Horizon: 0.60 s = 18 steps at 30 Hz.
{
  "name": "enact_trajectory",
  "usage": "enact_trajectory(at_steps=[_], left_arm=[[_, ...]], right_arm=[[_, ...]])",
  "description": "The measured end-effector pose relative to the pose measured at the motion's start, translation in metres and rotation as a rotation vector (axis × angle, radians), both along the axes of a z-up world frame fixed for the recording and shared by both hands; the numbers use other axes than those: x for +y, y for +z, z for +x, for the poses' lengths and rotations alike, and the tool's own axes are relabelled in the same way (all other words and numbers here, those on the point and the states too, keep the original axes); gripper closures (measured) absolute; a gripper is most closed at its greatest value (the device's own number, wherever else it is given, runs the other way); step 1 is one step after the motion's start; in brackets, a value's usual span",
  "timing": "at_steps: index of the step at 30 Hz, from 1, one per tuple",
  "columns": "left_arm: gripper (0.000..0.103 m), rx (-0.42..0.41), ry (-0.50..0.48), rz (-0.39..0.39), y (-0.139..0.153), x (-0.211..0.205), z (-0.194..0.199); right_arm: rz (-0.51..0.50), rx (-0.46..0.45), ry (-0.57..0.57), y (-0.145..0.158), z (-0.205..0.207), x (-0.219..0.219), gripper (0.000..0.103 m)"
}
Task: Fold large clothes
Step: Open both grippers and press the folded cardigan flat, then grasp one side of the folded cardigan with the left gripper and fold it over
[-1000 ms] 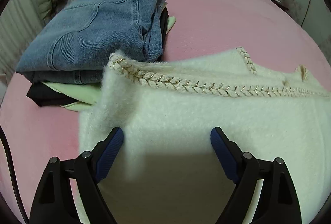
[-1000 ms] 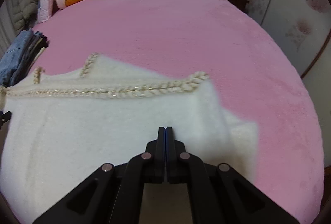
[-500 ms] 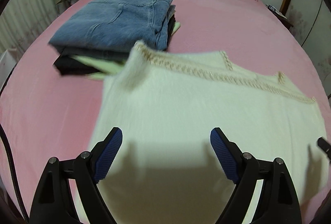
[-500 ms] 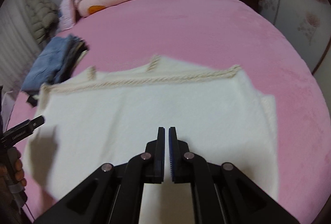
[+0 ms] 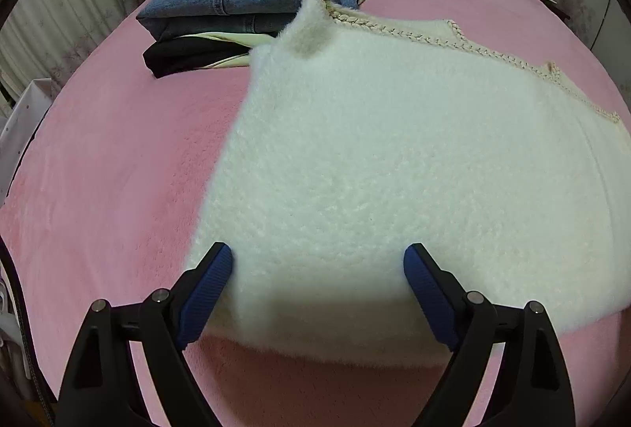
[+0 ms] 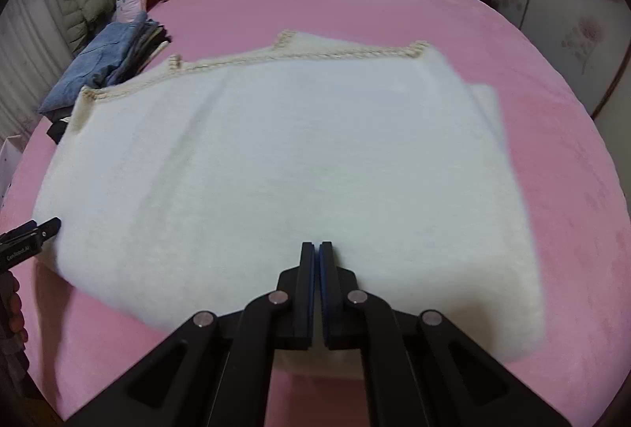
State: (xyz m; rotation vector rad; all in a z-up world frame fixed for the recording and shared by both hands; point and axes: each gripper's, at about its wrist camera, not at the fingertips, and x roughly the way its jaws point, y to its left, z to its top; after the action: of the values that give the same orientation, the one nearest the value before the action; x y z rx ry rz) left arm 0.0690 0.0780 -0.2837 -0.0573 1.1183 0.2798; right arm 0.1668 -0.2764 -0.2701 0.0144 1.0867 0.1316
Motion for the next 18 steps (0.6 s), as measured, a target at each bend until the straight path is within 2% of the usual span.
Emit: enact_trajectory(at_steps=[3, 9, 12, 18], left_arm=[[0.014, 0.002, 0.02, 0.001, -0.001, 0.0, 0.003], [0.013, 0.016, 0.049, -0.01, 0.0, 0.001, 0.006], [0.013, 0.033, 0.057, -0.023, 0.001, 0.001, 0.007], [0.013, 0.074, 0.061, -0.104, 0.013, 0.001, 0.008]], right_arm=[[0.001, 0.01, -0.015, -0.001, -0.002, -0.013, 0.103], [-0.043, 0.016, -0.017, 0.0, -0.001, -0.004, 0.1], [-0.032, 0.023, -0.032, 0.0, 0.0, -0.006, 0.1], [-0.011, 0.07, -0.057, 0.002, 0.004, -0.007, 0.1]])
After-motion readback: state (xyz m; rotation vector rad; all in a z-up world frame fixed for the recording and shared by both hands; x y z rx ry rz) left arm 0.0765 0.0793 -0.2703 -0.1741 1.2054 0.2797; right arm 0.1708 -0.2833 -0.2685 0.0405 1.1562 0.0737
